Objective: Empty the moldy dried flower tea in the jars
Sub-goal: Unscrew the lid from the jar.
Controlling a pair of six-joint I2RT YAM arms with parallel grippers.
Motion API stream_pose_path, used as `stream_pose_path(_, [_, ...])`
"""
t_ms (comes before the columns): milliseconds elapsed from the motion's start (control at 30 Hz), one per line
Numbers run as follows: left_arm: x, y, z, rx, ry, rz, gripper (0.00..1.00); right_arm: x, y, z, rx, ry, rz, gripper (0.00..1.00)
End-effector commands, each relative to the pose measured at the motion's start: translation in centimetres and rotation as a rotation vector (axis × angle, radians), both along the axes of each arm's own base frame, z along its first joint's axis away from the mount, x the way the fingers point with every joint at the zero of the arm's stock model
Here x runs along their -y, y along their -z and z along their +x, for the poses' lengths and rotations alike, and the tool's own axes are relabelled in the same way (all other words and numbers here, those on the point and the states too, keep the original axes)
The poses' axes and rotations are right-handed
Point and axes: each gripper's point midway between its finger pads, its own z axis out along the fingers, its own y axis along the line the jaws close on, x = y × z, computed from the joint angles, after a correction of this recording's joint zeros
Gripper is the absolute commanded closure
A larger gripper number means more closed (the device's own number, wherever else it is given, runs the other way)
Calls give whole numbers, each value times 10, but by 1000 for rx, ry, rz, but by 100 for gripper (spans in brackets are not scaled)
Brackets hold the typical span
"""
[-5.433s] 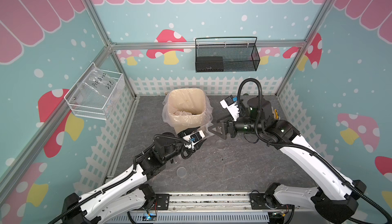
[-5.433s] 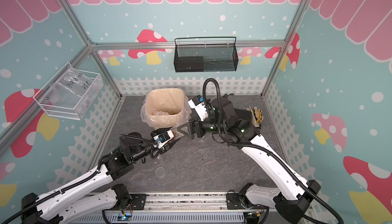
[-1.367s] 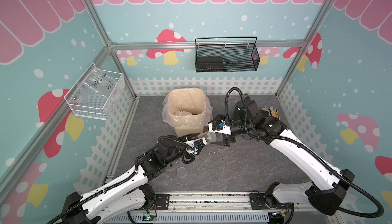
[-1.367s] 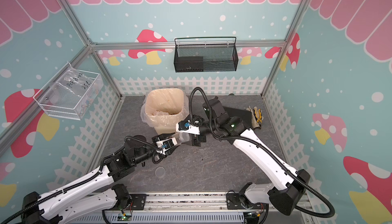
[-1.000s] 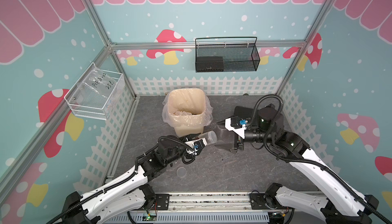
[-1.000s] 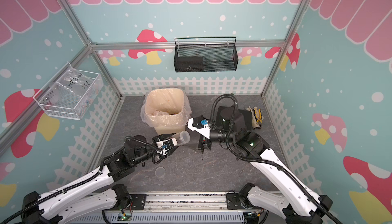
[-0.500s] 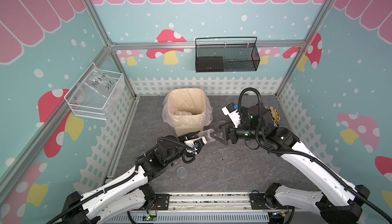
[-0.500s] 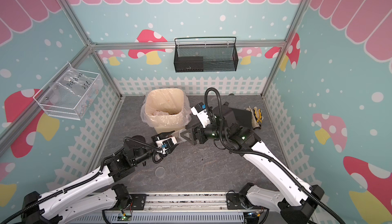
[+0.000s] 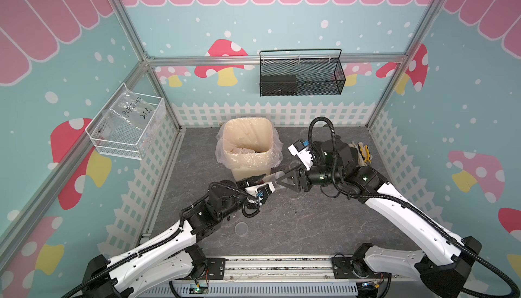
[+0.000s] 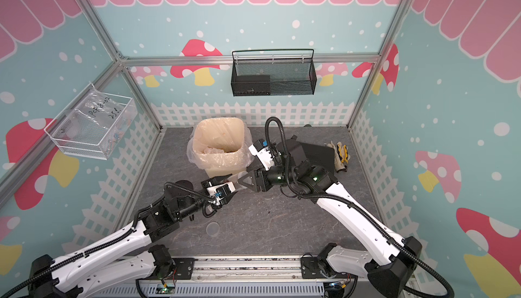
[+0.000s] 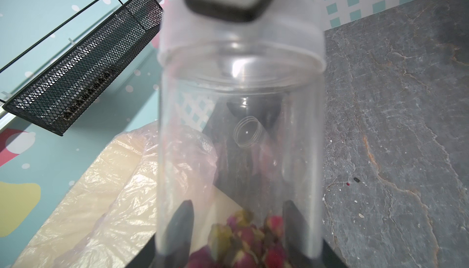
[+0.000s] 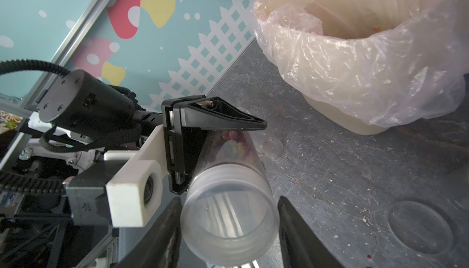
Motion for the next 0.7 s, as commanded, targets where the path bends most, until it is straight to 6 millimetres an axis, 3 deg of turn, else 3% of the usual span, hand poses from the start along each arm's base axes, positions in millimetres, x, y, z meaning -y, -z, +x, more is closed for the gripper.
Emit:
stream_pose_path(0, [0,-7,-1,38,5,1,100,-7,8,-10,-9,-82,3,53])
stream_pose_path(167, [1,-4,-1,30,11,4,100,-10,1,-10,192,-190,-22,70])
stream_pose_path(433, [3,-2,-5,17,31,1,100,8,0,8,1003,-422,-285,83])
stream_pose_path(533, [2,0,-6,17,33,6,100,7,3,15,1126,-488,-348,85])
stream_pose_path(667, [2,4,-6,15,34,14,100,2,8,23,1150,-539,-390,86])
